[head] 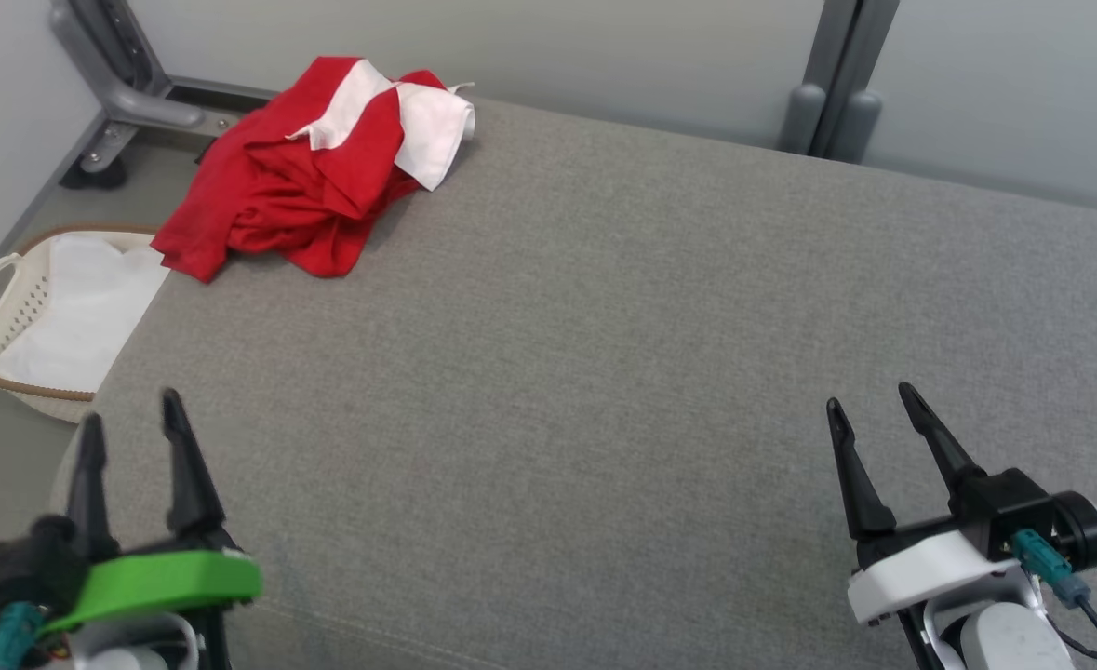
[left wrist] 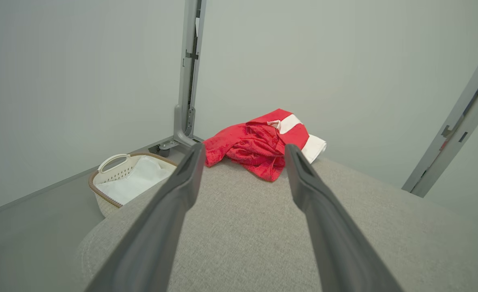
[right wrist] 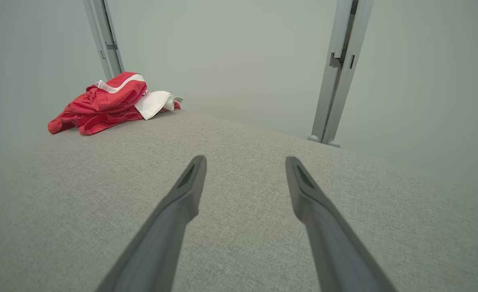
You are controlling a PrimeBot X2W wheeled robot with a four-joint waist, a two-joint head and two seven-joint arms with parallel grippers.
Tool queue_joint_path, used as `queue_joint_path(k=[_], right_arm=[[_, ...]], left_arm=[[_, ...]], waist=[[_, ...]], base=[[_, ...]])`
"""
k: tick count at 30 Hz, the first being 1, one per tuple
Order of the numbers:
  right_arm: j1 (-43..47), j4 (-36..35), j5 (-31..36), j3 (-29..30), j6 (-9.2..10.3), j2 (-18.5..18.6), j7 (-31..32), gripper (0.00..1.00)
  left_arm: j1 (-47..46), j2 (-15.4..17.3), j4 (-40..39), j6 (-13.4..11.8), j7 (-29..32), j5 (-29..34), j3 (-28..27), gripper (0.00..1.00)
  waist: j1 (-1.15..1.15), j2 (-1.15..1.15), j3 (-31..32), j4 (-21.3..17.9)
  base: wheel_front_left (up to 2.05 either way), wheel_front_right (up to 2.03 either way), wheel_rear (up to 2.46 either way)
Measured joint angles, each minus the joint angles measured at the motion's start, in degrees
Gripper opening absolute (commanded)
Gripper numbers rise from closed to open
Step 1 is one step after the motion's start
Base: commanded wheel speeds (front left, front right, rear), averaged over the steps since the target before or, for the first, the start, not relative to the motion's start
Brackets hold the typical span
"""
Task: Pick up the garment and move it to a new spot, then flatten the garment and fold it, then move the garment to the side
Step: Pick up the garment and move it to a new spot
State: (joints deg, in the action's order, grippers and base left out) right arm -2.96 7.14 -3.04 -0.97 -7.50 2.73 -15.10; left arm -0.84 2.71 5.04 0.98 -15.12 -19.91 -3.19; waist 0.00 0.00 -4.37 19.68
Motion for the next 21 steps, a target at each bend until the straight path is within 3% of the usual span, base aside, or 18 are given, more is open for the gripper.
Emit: queue_joint_path(k=[5, 9, 15, 21], right_arm=[[-3.50, -0.89, 2.36, -0.52, 0.00, 0.00, 0.01, 1.00], [-6.73, -1.49, 3.75, -1.42, 0.00, 0.00, 0.00, 1.00], [-10.16, -2.11, 5.66, -2.60, 0.00, 0.01, 0.00, 1.00], [-12.87, -2.27, 6.61, -4.45, 0.00, 0.01, 0.01, 1.00]], left_arm=[[-9.20, 1.22, -3.70, 1.07, -0.01, 1.97, -6.76, 1.00], [-19.09, 7.32, -1.88, 2.48, 0.44, 1.48, -10.23, 1.00], [-34.09, 13.33, 1.48, 3.56, 7.53, -2.10, -11.03, 1.00], [-44.53, 16.85, 12.30, 4.16, 15.47, -4.41, -9.16, 1.00]], waist=[[0.00, 0.00, -3.68, -1.65], [0.00, 0.00, -7.07, -3.28], [0.00, 0.00, -12.60, -6.05], [0.00, 0.00, -18.23, -8.91]], base=[[0.00, 0.00, 0.00], [0.00, 0.00, 0.00], [0.00, 0.00, 0.00], [0.00, 0.00, 0.00]])
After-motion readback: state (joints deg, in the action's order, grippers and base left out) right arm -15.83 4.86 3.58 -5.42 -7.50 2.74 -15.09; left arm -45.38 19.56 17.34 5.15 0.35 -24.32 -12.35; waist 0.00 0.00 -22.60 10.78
